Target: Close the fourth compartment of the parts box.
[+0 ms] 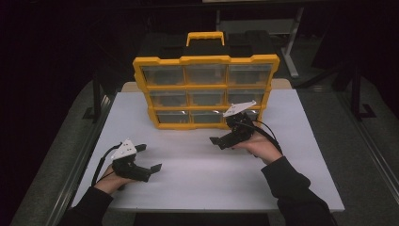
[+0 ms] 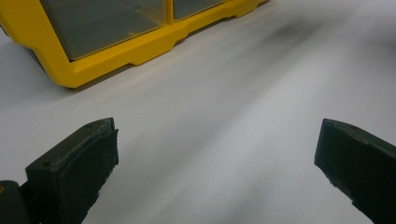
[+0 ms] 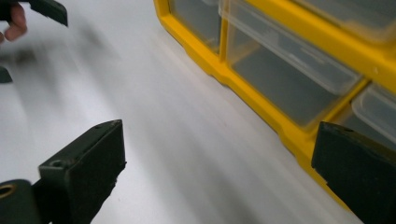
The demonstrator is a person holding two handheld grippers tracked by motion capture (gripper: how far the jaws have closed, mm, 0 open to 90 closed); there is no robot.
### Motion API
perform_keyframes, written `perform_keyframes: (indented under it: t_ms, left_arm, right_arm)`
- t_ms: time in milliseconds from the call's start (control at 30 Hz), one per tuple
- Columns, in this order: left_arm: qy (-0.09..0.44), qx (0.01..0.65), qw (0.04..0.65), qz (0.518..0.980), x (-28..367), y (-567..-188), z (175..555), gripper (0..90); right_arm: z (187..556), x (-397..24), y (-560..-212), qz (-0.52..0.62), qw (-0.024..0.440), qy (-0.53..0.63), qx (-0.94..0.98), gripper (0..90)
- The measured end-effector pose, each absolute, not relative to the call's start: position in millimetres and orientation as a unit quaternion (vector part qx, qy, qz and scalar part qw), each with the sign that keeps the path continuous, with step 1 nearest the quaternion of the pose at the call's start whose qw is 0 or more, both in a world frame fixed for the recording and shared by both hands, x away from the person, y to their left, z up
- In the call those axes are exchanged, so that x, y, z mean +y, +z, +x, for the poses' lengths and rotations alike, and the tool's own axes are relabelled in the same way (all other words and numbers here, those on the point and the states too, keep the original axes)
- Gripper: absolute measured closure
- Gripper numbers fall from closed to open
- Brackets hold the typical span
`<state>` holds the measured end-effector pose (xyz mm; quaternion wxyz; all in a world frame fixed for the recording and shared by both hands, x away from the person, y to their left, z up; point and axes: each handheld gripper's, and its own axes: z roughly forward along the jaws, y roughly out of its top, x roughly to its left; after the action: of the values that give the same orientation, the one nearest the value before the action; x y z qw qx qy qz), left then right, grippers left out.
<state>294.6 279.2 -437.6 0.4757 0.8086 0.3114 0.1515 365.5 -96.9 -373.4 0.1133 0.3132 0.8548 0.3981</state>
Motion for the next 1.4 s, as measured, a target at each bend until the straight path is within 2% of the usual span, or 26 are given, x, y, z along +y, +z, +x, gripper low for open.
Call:
perform_keyframes:
  t_ms: [767,1400]
  left_arm:
    - [0.151,0.306,0.473,0.812,278.7,-437.7,293.5,0.0]
    - [0.153,0.304,0.472,0.813,279.3,-437.6,293.5,0.0]
  right_arm:
    - [336.6,-145.9,-404.2,0.347,0.145,0.401,0.835,0.1]
    - [307.5,-184.6,-430.6,0.380,0.149,0.408,0.817,0.1]
